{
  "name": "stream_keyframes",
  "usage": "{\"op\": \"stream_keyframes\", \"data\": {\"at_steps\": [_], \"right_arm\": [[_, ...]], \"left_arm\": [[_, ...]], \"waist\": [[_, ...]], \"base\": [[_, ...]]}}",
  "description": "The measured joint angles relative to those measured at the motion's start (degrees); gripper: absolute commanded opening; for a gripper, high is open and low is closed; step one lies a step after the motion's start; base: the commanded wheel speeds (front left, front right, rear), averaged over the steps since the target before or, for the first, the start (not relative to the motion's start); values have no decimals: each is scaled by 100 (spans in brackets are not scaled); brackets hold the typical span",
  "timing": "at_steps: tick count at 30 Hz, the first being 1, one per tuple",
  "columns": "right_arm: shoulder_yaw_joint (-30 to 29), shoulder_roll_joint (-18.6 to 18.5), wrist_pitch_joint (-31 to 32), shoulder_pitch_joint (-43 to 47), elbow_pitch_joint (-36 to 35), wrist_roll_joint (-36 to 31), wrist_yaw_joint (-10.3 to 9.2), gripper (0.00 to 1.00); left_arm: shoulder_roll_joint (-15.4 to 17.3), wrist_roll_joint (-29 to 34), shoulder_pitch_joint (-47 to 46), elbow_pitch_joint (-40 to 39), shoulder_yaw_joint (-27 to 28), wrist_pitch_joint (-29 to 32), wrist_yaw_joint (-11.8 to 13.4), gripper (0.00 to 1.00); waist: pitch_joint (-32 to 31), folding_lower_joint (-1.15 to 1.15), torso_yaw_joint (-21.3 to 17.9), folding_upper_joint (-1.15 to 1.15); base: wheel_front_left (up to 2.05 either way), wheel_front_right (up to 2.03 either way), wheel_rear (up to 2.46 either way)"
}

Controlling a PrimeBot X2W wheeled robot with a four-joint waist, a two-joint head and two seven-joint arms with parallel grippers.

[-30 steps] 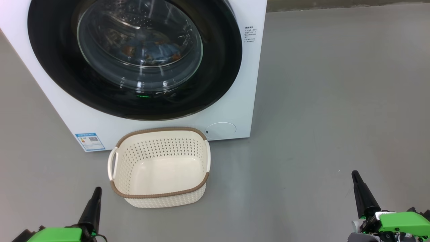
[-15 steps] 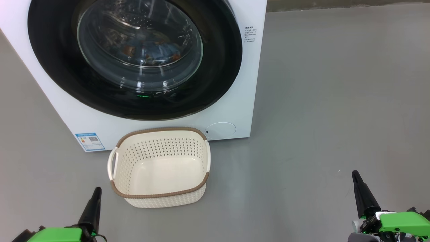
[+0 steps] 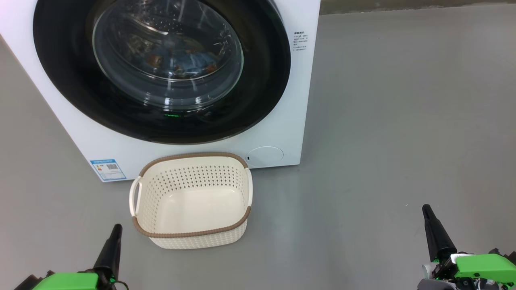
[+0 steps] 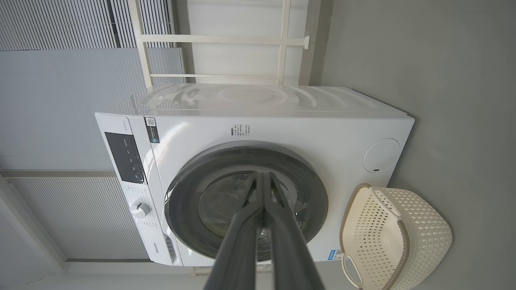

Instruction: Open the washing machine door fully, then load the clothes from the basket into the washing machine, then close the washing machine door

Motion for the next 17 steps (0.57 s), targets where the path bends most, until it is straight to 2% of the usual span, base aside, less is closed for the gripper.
{"op": "stream_keyframes", "data": {"at_steps": [17], "right_arm": [[-1, 7, 4, 0, 0, 0, 0, 0]], "left_arm": [[0, 0, 0, 0, 1, 0, 0, 0]], "waist": [[0, 0, 0, 0]], "base": [[0, 0, 0]]}}
